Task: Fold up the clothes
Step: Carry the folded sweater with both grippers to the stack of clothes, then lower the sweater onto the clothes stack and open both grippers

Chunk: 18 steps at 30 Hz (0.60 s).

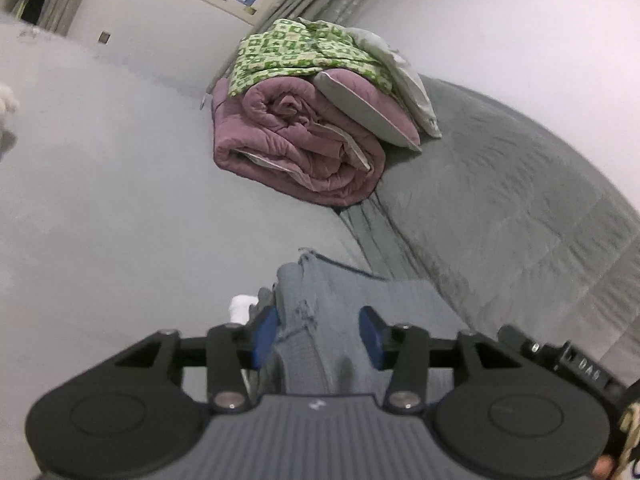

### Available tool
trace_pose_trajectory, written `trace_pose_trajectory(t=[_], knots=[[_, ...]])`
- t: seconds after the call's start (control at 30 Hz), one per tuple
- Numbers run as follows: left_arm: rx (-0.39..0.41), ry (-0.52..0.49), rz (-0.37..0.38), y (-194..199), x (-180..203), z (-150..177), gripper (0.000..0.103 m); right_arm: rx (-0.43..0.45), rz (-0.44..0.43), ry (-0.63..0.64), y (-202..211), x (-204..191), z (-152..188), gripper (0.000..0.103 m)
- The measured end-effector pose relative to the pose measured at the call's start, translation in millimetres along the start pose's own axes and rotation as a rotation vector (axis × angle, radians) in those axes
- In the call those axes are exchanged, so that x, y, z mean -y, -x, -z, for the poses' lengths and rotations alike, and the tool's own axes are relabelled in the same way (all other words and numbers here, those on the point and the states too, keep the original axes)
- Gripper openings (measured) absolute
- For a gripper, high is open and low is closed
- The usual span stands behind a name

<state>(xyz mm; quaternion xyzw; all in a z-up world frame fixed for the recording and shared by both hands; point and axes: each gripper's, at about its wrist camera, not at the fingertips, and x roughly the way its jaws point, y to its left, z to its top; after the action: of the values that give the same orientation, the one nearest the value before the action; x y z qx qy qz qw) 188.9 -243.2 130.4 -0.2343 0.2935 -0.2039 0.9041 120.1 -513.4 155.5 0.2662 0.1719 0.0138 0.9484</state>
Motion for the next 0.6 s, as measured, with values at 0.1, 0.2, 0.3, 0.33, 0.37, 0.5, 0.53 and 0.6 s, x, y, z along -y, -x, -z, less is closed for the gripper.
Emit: trace_pose_trajectory(t=[0.1, 0.2, 0.3, 0.33, 0.37, 0.5, 0.53, 0.6], knots=[[-0.016, -0.047, -0.052, 15.7, 8.2, 5.3, 0.071, -0.012, 0.004, 0.036, 14.5, -15.7, 2.6, 0.066], [-0.024, -0.086, -0.118, 31.1, 16.0, 10.2, 0.085, -0.024, 0.015, 0.069, 28.1, -28.6, 6.6, 0.073], [-0.032, -0.126, -0.185, 46.5, 23.9, 15.1, 0.094, -0.035, 0.041, 0.102, 39.5, -41.9, 10.3, 0.082], [-0.033, -0.139, -0.202, 51.1, 25.8, 16.6, 0.099, -0.04, 0.05, 0.108, 42.5, -45.6, 11.5, 0.084], [-0.037, -0.153, -0.217, 55.3, 28.0, 18.2, 0.101, -0.046, 0.06, 0.112, 45.0, -48.7, 12.7, 0.086], [-0.083, -0.19, -0.27, 69.0, 34.0, 24.0, 0.102, -0.067, 0.096, 0.105, 55.7, -59.3, 17.3, 0.101], [-0.101, -0.196, -0.282, 72.1, 35.1, 25.3, 0.102, -0.072, 0.104, 0.098, 58.3, -61.0, 18.2, 0.103], [-0.14, -0.2, -0.303, 77.7, 34.2, 29.0, 0.102, -0.105, 0.13, 0.065, 60.7, -61.2, 22.4, 0.103]])
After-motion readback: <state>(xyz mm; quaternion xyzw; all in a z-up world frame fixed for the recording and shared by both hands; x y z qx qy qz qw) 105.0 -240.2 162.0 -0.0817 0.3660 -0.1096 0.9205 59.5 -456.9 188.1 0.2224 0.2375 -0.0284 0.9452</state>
